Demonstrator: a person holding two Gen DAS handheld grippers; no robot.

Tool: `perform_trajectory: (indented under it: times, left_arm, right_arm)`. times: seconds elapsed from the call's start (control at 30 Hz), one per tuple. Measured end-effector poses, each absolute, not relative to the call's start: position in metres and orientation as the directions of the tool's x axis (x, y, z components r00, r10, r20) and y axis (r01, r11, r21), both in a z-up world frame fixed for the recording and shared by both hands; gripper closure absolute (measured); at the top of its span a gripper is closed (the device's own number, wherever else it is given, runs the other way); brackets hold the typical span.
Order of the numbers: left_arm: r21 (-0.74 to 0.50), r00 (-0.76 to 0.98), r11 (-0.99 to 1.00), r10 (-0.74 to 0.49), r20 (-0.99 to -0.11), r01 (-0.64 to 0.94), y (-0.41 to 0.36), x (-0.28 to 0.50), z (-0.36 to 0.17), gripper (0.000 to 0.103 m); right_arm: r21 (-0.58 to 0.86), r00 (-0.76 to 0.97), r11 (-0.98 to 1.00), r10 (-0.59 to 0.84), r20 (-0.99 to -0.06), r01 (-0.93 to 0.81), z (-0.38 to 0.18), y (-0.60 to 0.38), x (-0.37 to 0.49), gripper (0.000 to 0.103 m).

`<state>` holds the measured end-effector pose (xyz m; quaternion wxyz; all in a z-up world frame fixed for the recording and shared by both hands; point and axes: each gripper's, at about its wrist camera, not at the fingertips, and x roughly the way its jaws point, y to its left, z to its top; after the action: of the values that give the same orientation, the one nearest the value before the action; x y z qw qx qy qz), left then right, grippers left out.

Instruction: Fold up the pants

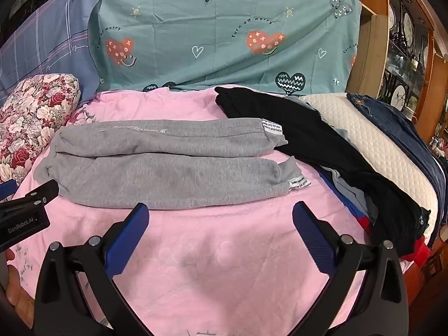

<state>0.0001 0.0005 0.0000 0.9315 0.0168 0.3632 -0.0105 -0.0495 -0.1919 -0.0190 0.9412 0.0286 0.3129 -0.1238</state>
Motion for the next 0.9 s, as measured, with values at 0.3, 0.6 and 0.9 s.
perform_trajectory:
  times: [0.3,0.6,0.9]
  left_arm:
    - [0.020,0.731,0.999,-0.010,-0.682,0.033,0.0010,-0.0013,-0.0001,0.002]
    - [0.025,0.734,0.999,-0.007,-0.679,0.033,0.0006,-0.0008,0.0000,0.002]
    - [0.022,0.734,0.999,-0.009,-0.679,0.033,0.0012,-0.0015,-0.0008,0.002]
  right_arm:
    - [-0.024,0.773,0.968,-0.214,-0.597,0.250,-0.0195,-0.1913,-0.0497,0.001]
    - [-0.019,0.773,0.968,-0.210,-0.599,0.249,-0.0196,-0.1919,-0.0498,0.001]
    - [-0.018,0.773,0.969,-0.209,-0.599,0.248,-0.0199,-0.1916,-0.0501,0.001]
